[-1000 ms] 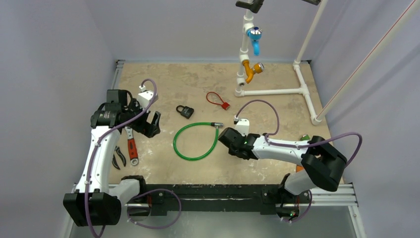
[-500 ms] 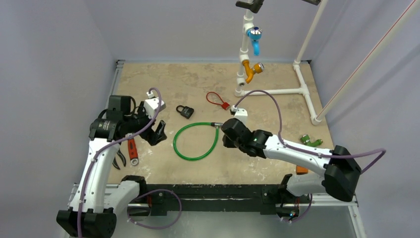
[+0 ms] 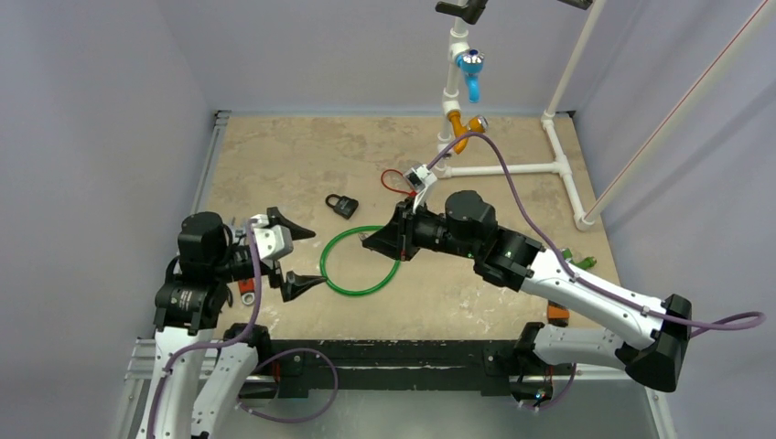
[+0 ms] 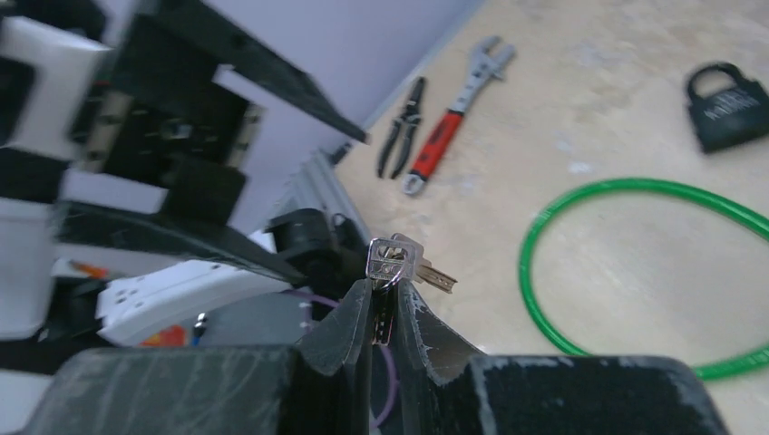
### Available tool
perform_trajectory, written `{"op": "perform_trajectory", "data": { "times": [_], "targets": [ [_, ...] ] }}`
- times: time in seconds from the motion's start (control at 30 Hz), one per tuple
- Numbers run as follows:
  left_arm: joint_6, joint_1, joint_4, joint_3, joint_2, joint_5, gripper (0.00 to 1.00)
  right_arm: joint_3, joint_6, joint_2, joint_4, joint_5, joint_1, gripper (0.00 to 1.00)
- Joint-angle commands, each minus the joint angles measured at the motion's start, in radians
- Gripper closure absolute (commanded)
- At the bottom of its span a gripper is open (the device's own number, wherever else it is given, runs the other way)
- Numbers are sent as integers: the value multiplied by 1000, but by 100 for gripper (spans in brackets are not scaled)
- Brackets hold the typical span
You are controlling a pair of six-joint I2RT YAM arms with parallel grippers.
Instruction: Unlock with the key
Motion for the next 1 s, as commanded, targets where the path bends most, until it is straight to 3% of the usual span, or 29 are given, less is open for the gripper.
{"op": "perform_trajectory", "data": {
  "times": [0.0,0.3,0.47,0.6,0.97],
  "targets": [
    [-210,-25,240,5,25,159,4,100,-20,-15,126,-254,3,100],
    [-448,-78,367,76,52,307,0,195,7,53,226,-485,4,100],
    [-475,-132,381,109,45,324,0,217,27,79,280,-538,4,100],
    [-521,-151,432,115,70,322,10,226,41,94,313,-565,7,100],
    [-467,-198,412,161,132,333,36,228,53,123,385,-601,26,100]
  ]
}}
